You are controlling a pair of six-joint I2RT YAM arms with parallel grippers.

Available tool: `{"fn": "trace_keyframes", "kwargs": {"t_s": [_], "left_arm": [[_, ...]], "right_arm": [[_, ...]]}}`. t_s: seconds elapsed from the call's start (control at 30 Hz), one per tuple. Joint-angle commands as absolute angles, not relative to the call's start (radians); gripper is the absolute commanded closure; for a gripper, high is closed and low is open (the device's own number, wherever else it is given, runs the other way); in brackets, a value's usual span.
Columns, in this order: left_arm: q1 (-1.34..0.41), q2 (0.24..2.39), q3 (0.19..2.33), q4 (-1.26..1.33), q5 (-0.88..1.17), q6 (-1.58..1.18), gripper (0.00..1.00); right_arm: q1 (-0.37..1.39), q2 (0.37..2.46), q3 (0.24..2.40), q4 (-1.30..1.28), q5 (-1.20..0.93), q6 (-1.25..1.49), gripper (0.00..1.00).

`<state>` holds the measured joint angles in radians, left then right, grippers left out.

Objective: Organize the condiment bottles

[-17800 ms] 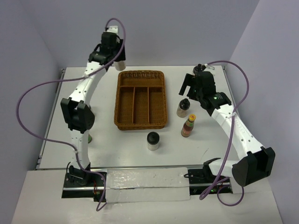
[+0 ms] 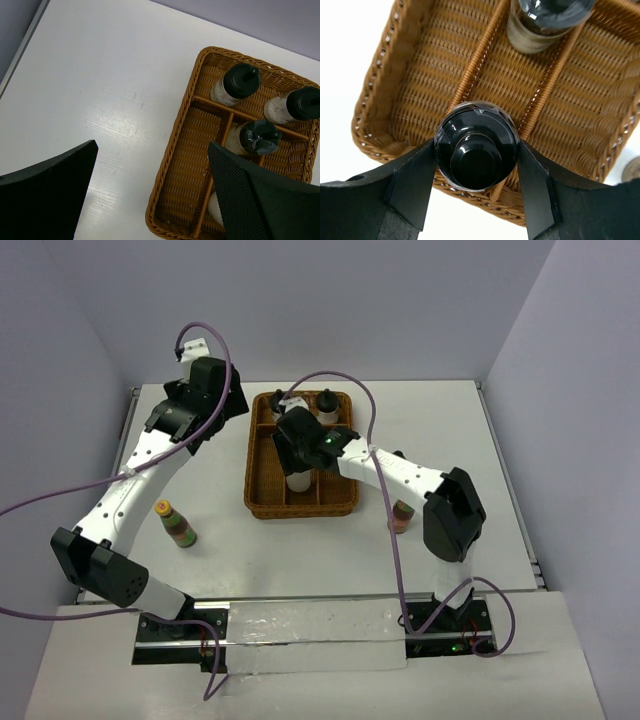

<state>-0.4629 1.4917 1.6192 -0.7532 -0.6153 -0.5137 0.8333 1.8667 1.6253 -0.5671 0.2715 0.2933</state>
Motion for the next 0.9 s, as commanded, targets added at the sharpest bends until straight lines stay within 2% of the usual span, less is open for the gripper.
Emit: {"fn": "trace_keyframes", "kwargs": {"t_s": [0.0,0.17,0.3,0.37,0.4,0.43,0.47,0.5,0.53,0.67,0.87], "left_arm": [[-0.459,1.441,1.613,-0.752,-0.598,-0.530,0.01],[-0.458,1.433,1.598,-0.745,-0.593,-0.532,0.01],[-0.458,1.438,1.580,-0.734,-0.558,-0.543,0.01],[-0.459,1.441,1.577,-0.735,-0.549,-0.546,0.01],[-0.459,1.444,1.577,-0.739,-0.546,-0.549,0.01],[-0.459,1.445,1.575,-0.740,-0.549,-0.549,0.01],[-0.457,1.444,1.574,-0.744,-0.552,-0.546,0.01],[-0.457,1.443,1.574,-0.744,-0.552,-0.546,0.01],[-0.457,1.441,1.574,-0.747,-0.556,-0.543,0.00],[-0.459,1.442,1.564,-0.786,-0.578,-0.527,0.01],[-0.459,1.401,1.506,-0.892,-0.604,-0.565,0.01]], "right_arm": [[0.839,1.870,1.658,-0.446,0.294,0.278,0.91],[0.848,1.881,1.588,-0.403,0.350,0.264,0.91],[0.849,1.896,1.546,-0.378,0.355,0.262,0.79],[0.850,1.899,1.546,-0.384,0.354,0.267,0.66],[0.851,1.895,1.547,-0.386,0.355,0.269,0.55],[0.851,1.888,1.552,-0.394,0.358,0.270,0.35],[0.851,1.877,1.572,-0.407,0.364,0.270,0.22],[0.851,1.876,1.574,-0.408,0.365,0.270,0.20],[0.853,1.867,1.597,-0.428,0.372,0.267,0.14],[0.850,1.822,1.680,-0.477,0.381,0.248,0.05],[0.850,1.721,1.722,-0.499,0.397,0.238,0.03]]}}
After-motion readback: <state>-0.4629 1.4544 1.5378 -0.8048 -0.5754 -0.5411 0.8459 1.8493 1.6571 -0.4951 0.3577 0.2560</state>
